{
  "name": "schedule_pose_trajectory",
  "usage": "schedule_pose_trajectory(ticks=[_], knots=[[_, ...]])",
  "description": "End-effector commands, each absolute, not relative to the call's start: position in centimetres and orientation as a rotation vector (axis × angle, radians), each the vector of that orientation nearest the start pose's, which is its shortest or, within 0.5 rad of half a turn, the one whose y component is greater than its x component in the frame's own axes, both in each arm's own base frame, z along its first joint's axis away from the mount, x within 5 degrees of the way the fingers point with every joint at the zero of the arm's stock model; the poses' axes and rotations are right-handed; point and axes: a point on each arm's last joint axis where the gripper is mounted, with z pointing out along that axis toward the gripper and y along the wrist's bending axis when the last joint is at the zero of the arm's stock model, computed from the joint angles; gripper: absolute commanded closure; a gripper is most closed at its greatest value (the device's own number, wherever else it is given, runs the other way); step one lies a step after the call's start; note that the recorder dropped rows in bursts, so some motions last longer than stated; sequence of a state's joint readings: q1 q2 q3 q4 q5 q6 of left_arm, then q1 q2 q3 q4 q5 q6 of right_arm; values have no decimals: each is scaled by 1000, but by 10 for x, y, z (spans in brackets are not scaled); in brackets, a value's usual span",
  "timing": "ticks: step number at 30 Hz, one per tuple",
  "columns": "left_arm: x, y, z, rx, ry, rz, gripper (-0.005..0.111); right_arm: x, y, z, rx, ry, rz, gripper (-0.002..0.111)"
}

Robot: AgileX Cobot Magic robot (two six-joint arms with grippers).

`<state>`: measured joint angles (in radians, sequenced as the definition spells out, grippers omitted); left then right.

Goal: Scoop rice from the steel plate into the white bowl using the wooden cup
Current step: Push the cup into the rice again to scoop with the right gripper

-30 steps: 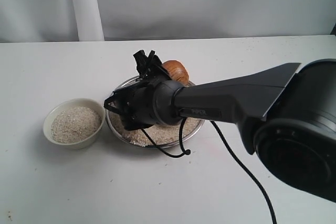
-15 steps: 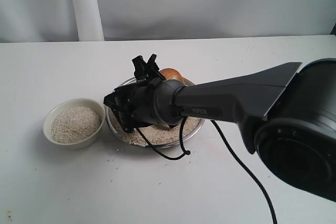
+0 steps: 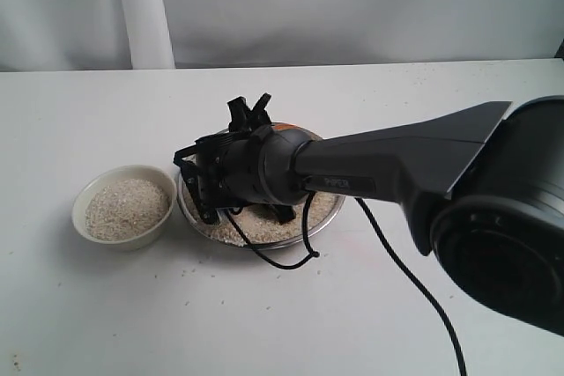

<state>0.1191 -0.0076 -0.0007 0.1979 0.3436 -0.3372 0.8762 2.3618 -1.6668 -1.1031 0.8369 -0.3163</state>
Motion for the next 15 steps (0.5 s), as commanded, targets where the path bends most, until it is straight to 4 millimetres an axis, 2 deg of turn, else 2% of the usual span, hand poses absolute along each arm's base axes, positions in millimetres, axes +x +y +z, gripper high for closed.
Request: schedule_pose_trajectory(ticks=[1, 6, 12, 15], knots=[[53, 12, 183, -293, 1790, 30, 107, 349, 332, 102, -2118, 1555, -950, 108], [53, 12, 183, -293, 1790, 30, 107, 347, 333, 101, -2085, 1628, -844, 108], [53, 12, 183, -293, 1790, 30, 107, 345, 335, 109, -2002, 1735, -679, 108], [53, 12, 183, -293, 1790, 30, 107, 344, 335, 109, -2001, 1757, -650, 108]])
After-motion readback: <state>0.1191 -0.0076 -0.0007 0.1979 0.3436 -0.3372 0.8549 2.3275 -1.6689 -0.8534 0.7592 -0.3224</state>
